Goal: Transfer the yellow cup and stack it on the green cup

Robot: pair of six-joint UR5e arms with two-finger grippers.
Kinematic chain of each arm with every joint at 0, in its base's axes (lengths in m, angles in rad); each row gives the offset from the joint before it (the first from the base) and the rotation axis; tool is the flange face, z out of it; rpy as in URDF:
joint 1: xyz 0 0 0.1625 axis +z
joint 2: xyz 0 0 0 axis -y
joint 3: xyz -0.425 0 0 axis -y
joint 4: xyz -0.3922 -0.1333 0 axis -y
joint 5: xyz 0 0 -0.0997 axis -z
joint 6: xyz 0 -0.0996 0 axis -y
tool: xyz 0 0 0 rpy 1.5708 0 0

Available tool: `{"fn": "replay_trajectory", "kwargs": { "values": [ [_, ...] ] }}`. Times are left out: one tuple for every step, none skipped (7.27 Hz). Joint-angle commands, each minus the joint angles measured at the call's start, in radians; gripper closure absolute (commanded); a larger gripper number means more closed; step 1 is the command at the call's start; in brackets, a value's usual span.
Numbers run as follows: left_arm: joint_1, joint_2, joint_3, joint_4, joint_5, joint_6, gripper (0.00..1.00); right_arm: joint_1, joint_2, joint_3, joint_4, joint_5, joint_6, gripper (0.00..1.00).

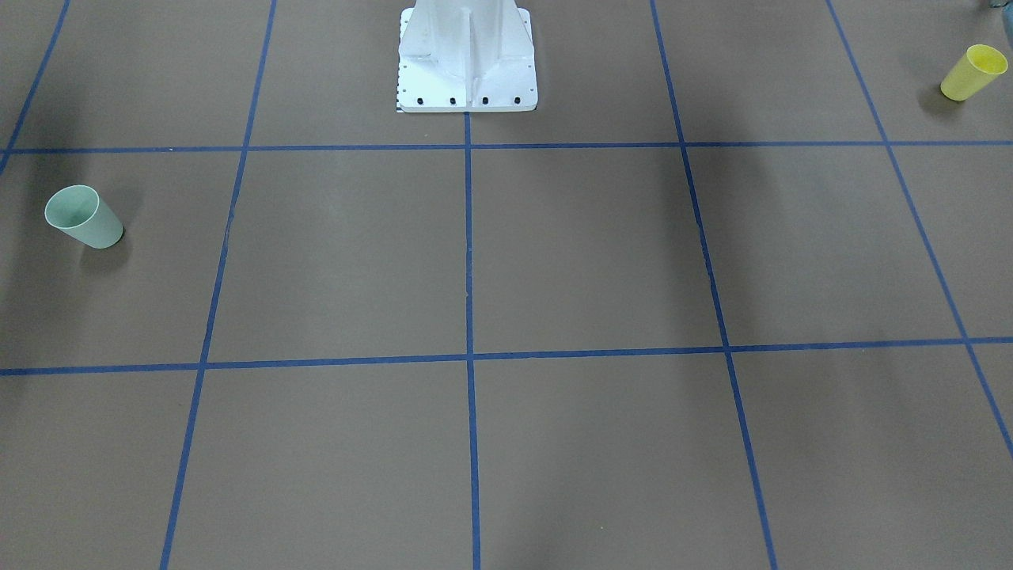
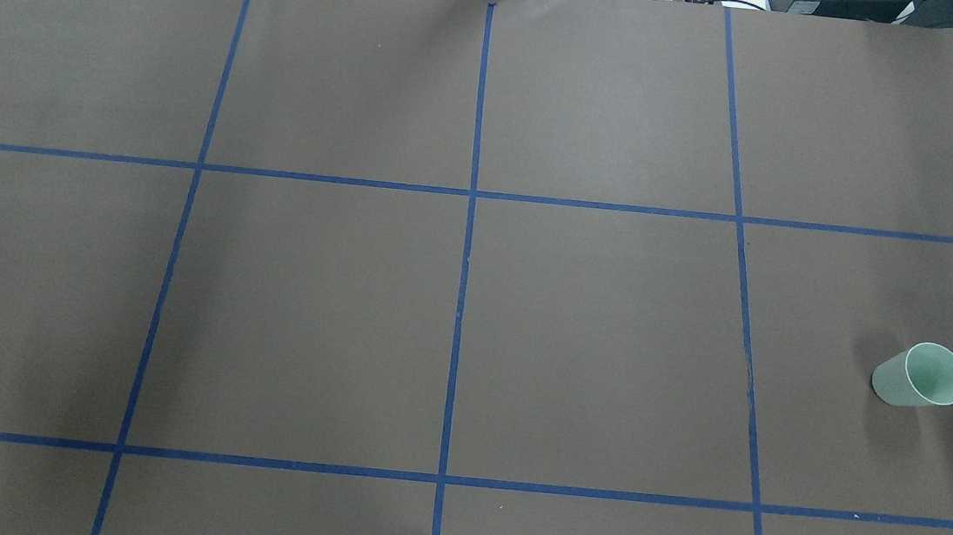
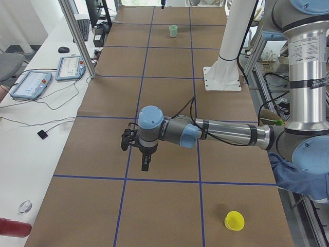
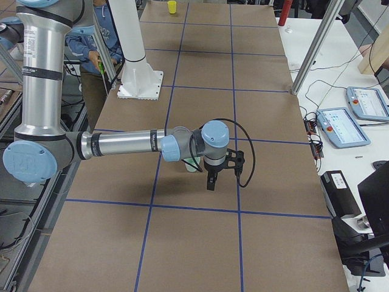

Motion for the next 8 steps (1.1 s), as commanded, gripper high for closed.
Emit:
{"fn": "replay_trajectory", "kwargs": {
  "values": [
    [0.001,0.011,-0.001,-0.006,-0.006,-0.001,0.0,0.0,0.001,0.002,0.0,0.0,0.0,0.0],
    [0.001,0.014,-0.001,-0.008,-0.007,0.002,0.0,0.0,0.003,0.002,0.0,-0.002,0.0,0.0],
    [-0.001,0.018,-0.004,-0.008,-0.009,0.002,0.0,0.0,0.001,0.002,0.0,-0.003,0.0,0.0],
    [-0.001,0.021,-0.004,-0.008,-0.01,0.002,0.0,0.0,0.001,0.002,0.0,-0.003,0.0,0.0],
    [0.001,0.024,-0.007,-0.008,-0.009,-0.001,0.0,0.0,0.004,0.003,0.002,0.0,0.005,0.0],
    [-0.001,0.024,-0.008,-0.009,-0.01,0.001,0.0,0.0,0.005,0.003,0.002,0.0,0.003,0.0],
    [0.001,0.034,-0.042,-0.002,-0.009,-0.001,0.0,0.0,0.001,0.006,0.0,0.0,0.003,0.0],
    [0.001,0.038,-0.045,0.0,-0.01,-0.001,0.0,0.0,0.0,0.0,0.0,-0.002,0.011,0.0]
  ]
}}
